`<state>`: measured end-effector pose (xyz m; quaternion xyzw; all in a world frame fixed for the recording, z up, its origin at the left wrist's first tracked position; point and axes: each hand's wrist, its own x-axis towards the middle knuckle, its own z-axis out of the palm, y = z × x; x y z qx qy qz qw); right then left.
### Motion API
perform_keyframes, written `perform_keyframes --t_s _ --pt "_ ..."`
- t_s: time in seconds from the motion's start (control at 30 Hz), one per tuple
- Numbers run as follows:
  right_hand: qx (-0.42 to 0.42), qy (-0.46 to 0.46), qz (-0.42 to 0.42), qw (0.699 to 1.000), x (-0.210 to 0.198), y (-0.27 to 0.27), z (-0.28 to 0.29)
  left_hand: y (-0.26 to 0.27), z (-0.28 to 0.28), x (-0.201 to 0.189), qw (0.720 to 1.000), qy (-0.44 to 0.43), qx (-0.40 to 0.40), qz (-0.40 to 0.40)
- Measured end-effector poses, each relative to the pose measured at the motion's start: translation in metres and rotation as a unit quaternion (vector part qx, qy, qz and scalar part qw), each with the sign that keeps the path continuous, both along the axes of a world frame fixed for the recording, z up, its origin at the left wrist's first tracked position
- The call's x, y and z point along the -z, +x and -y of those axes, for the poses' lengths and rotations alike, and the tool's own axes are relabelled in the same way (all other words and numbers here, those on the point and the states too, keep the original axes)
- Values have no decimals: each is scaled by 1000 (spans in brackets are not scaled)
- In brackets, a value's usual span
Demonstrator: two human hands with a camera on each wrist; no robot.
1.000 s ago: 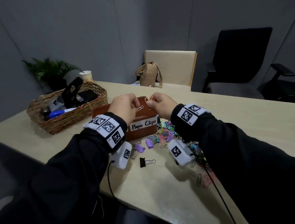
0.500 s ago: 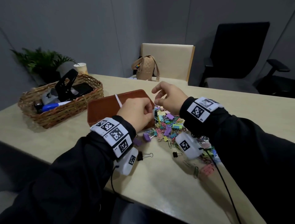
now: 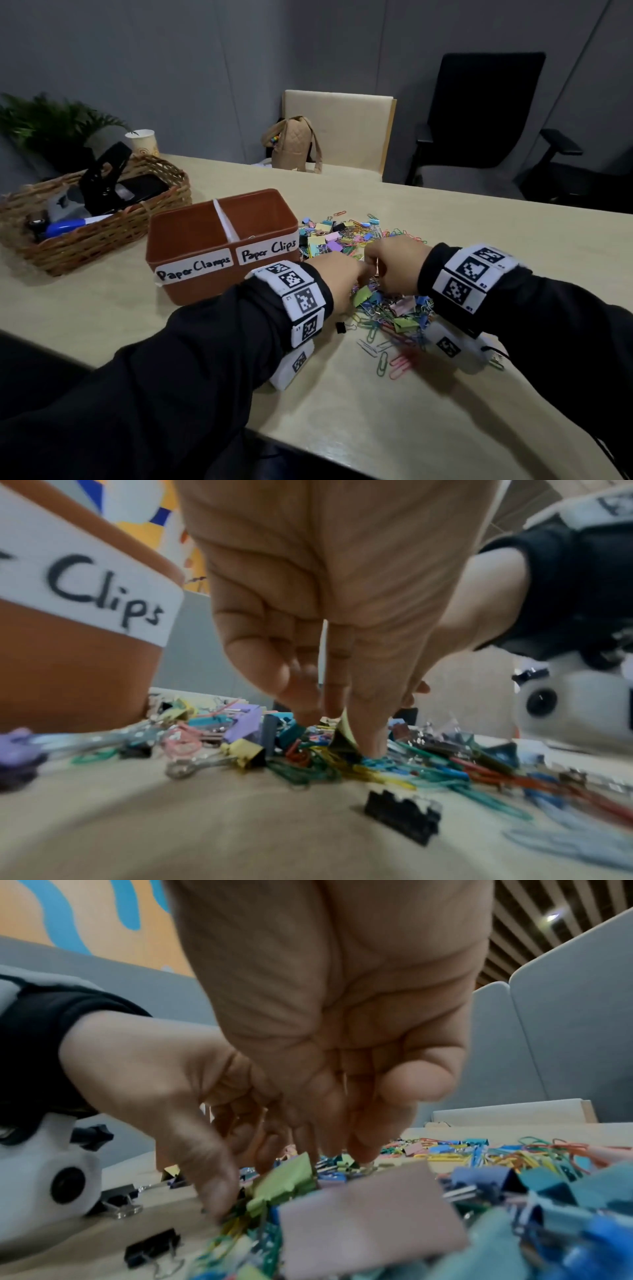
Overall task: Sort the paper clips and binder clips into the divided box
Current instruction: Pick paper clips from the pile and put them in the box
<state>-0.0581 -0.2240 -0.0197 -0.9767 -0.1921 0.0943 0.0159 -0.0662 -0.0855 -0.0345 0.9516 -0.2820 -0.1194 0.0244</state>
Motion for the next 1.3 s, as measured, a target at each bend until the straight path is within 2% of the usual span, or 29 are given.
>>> perform_keyframes --t_s 0.1,0.3,0.4,0.53,0.8,0.93,1.1,1.2,1.3 --pt "-2 -7 -14 1000 0 -5 7 -3 5 -1 999 27 25 5" --pt "16 11 -40 999 2 -13 17 -2 5 5 999 19 24 -7" --pt "24 7 -72 997 1 -19 17 -1 4 5 999 35 26 10" --pt "28 -13 -66 997 6 -22 11 -3 0 5 998 40 29 35" --pt "49 21 -53 997 5 -19 9 -7 -30 -4 996 -71 -32 34" --pt "71 30 -60 995 0 -13 20 -6 -55 -12 997 -9 -78 24" --pt "120 -36 5 992 -7 -2 50 0 -74 -9 990 86 -111 -8" --pt "168 -75 16 983 -4 0 72 -1 -73 -6 989 102 -111 -1" --pt "182 -94 -4 979 1 -4 84 -3 -62 -7 992 80 -92 10"
